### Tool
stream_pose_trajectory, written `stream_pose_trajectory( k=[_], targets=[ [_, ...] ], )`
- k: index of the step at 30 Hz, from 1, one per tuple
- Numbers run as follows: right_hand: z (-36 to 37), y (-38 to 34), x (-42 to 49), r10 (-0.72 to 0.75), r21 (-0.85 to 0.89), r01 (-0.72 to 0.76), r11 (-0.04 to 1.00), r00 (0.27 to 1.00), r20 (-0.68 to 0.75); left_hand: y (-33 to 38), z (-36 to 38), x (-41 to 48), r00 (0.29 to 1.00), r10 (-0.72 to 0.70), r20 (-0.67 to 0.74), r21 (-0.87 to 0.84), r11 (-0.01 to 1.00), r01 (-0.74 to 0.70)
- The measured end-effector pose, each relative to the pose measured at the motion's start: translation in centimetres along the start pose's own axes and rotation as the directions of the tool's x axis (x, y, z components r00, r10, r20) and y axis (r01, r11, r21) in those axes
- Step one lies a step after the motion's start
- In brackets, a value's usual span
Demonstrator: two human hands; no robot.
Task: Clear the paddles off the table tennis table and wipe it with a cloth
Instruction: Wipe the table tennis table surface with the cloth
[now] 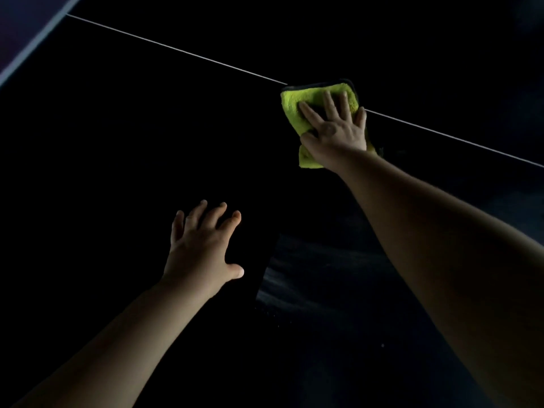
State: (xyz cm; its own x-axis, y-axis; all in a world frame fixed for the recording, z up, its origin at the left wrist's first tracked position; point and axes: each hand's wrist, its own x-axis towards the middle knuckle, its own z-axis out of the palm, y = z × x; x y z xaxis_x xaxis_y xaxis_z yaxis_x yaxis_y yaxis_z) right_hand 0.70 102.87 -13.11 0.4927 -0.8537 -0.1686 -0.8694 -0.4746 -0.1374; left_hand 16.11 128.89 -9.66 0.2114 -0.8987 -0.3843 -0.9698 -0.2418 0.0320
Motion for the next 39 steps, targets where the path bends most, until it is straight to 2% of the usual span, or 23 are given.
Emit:
stream_pose_trajectory(
  k=[5,10,13,18,23,30,34,39],
  targets=[
    [0.9,-3.3,-8.1,-0.087,-0.034,0.088,0.996,0.996,0.024,-0.4,0.4,-0.5,0.999,0.021,-0.05,-0.005,1.0,-0.021],
    [2.4,-7.8,-16.5,-0.113,-0.057,0.117,0.992,0.991,0.073,-1.4,0.7,-3.9,0.971,0.045,-0.233,0.013,0.999,-0.043],
    [3.7,-10.5,-21.2,-0.112,-0.063,0.119,0.991,0.989,0.097,-3.6,1.8,-7.8,0.945,0.002,-0.326,-0.099,0.994,-0.036],
    [5.8,-15.7,-29.6,-0.137,-0.063,0.145,0.987,0.983,0.12,-8.4,5.6,-15.8,0.923,-0.014,-0.385,-0.18,0.982,-0.06],
    [7.4,-21.3,-37.3,-0.158,-0.073,0.171,0.983,0.975,0.156,-12.4,9.1,-23.9,0.908,-0.017,-0.418,-0.214,0.974,-0.08],
    [9.7,-26.8,-46.0,-0.272,-0.007,0.273,0.962,0.959,0.077,-13.3,10.8,-30.0,0.927,-0.037,-0.373,-0.265,0.962,-0.068],
    [10.3,-27.1,-49.7,-0.347,-0.015,0.35,0.937,0.932,0.103,-12.0,10.6,-31.0,0.926,-0.002,-0.377,-0.274,0.956,-0.11],
    [10.1,-23.8,-51.9,-0.485,-0.106,0.505,0.857,0.859,0.165,-10.1,9.8,-30.6,0.938,0.046,-0.342,-0.24,0.961,-0.134]
  ],
)
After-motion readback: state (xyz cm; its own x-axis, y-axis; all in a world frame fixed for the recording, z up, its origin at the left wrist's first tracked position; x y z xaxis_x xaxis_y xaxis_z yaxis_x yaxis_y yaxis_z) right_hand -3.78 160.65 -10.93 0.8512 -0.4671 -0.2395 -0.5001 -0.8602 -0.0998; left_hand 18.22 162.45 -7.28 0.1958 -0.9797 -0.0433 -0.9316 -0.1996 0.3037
